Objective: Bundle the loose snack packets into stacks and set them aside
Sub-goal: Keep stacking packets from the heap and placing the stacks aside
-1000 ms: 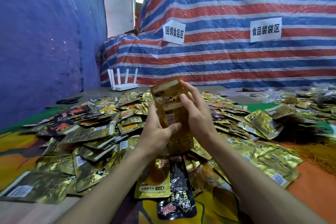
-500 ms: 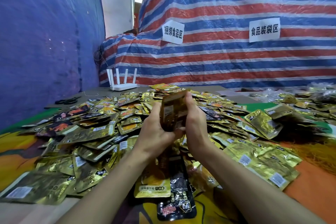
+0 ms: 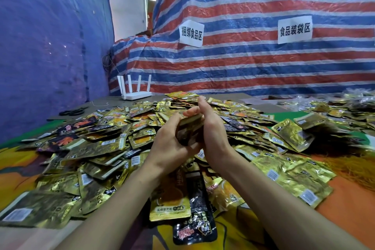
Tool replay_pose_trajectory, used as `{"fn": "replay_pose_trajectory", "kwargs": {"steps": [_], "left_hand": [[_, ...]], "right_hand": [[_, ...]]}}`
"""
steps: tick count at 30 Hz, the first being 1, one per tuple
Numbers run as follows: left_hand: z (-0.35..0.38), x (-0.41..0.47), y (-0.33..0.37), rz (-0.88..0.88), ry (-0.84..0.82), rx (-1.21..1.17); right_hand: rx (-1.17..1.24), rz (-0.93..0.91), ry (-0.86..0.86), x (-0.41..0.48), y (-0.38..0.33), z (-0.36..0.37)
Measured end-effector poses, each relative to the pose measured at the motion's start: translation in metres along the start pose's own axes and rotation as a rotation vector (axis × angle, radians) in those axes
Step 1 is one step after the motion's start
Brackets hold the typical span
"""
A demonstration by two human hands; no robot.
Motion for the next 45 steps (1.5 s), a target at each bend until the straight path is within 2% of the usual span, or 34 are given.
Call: {"fn": "replay_pose_trajectory", "kwargs": {"steps": [5, 10, 12, 17, 19, 21, 23, 27, 30, 35, 40, 45], "left_hand": [[-0.003, 0.001, -0.006, -0.092, -0.017, -0.116], [0.002, -0.001, -0.009, -0.135, 0.022, -0.293], [0.004, -0.001, -0.014, -0.172, 0.010, -0.288], [0.002, -0.003, -0.023, -0.248, -0.171, -0.255], [0.002, -0.004, -0.020, -0.239, -0.136, -0.221], [0.000, -0.005, -0.014, -0.230, -0.026, -0.186], [-0.004, -0.006, -0.008, -0.230, 0.093, -0.272], [-0.016, -0.003, 0.007, -0.181, 0.251, -0.477], [-0.017, -0.002, 0.006, -0.229, 0.248, -0.569], [-0.013, -0.002, 0.001, -0.291, 0.219, -0.510], [-0.008, -0.004, 0.003, -0.234, 0.192, -0.445], [-0.010, -0.005, 0.003, -0.188, 0.194, -0.484]], "right_hand": [[0.058, -0.007, -0.113, -0.001, 0.002, 0.004], [-0.095, -0.018, 0.011, 0.003, 0.012, -0.001], [-0.204, 0.012, 0.052, 0.004, 0.011, -0.008], [-0.454, 0.059, 0.087, 0.002, -0.003, -0.029], [-0.608, 0.048, 0.052, -0.002, -0.016, -0.044], [-0.841, 0.065, 0.018, -0.005, -0.032, -0.068], [-1.134, 0.117, 0.021, -0.007, -0.049, -0.101], [-1.628, 0.255, 0.124, -0.011, -0.091, -0.181], [-1.846, 0.332, 0.206, -0.018, -0.116, -0.227], [-1.910, 0.417, 0.245, -0.026, -0.122, -0.259], [-1.865, 0.344, 0.280, -0.010, -0.095, -0.260], [-1.875, 0.400, 0.327, 0.008, -0.071, -0.266]]}}
Point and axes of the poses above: each hand's wrist, its own x-axis towards the middle knuckle, its own z-axis out of the palm, y = z × x, the point moved 2 cm from there along x, towards the middle knuckle, and after that the axes turned 3 degrees about x, right-handed, at the moved point
